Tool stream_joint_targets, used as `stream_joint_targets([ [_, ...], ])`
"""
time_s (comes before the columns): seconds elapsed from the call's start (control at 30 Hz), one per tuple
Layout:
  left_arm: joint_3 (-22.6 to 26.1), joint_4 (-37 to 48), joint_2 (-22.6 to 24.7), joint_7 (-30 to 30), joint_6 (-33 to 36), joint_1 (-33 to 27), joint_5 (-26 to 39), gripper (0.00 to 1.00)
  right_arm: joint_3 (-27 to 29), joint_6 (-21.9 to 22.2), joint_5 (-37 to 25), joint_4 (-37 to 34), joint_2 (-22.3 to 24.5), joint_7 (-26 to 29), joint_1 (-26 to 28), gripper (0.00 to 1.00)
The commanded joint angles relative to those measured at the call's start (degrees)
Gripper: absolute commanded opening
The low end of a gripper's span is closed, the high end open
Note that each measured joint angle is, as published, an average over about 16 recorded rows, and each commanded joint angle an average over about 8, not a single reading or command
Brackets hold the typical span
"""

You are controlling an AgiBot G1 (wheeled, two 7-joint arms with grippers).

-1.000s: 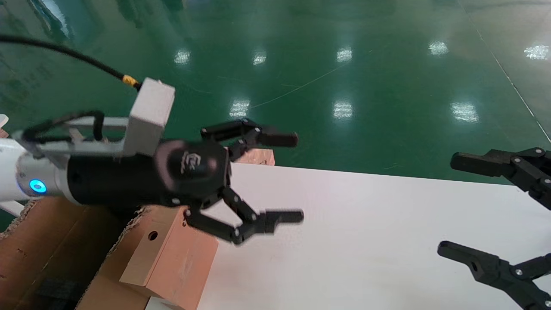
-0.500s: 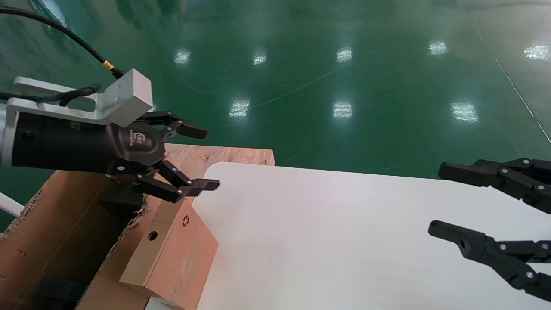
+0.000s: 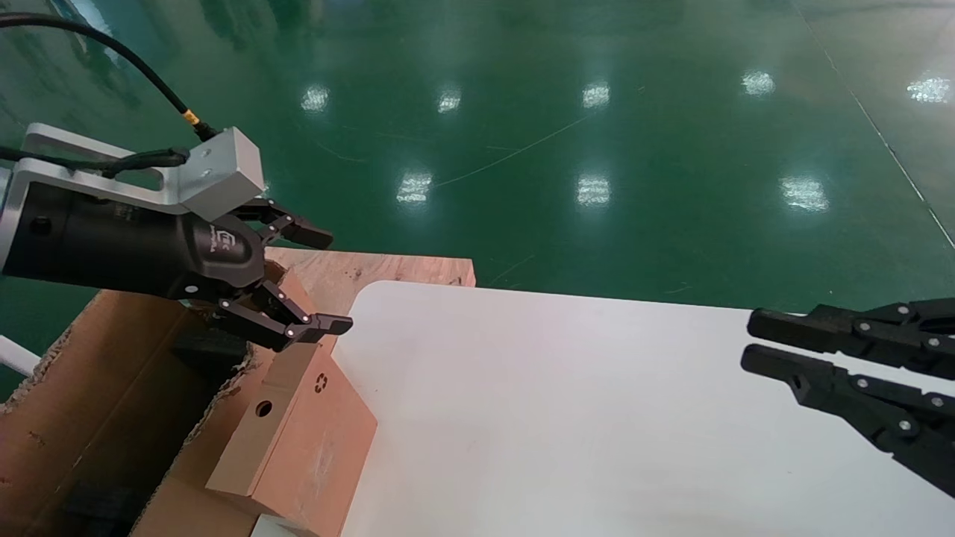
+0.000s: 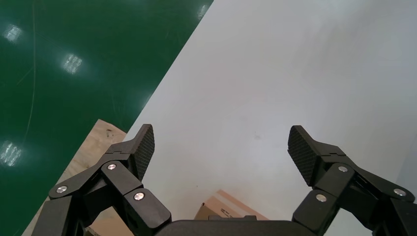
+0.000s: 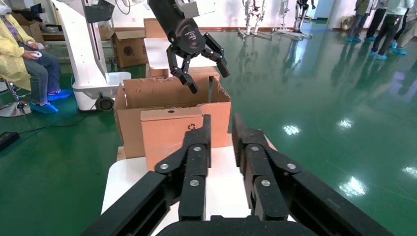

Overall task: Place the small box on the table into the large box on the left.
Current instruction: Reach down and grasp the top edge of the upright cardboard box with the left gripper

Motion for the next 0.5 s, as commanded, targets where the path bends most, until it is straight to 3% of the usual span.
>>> stream_joint_targets([
  [0.03,0.2,0.2,0.0,0.1,-0.2,0.0,-0.3,1.00,0.0,0.0,0.0,0.0,0.0,0.0,0.0,0.00],
  [0.27,3.3,1.0,3.0,-1.7,-0.8,-3.0,3.1,1.00,0.0,0.0,0.0,0.0,0.0,0.0,0.0,0.00],
  [0.5,12.7,0.8,7.8,-14.5,0.3,-10.3,13.6,1.00,0.0,0.0,0.0,0.0,0.0,0.0,0.0,0.00],
])
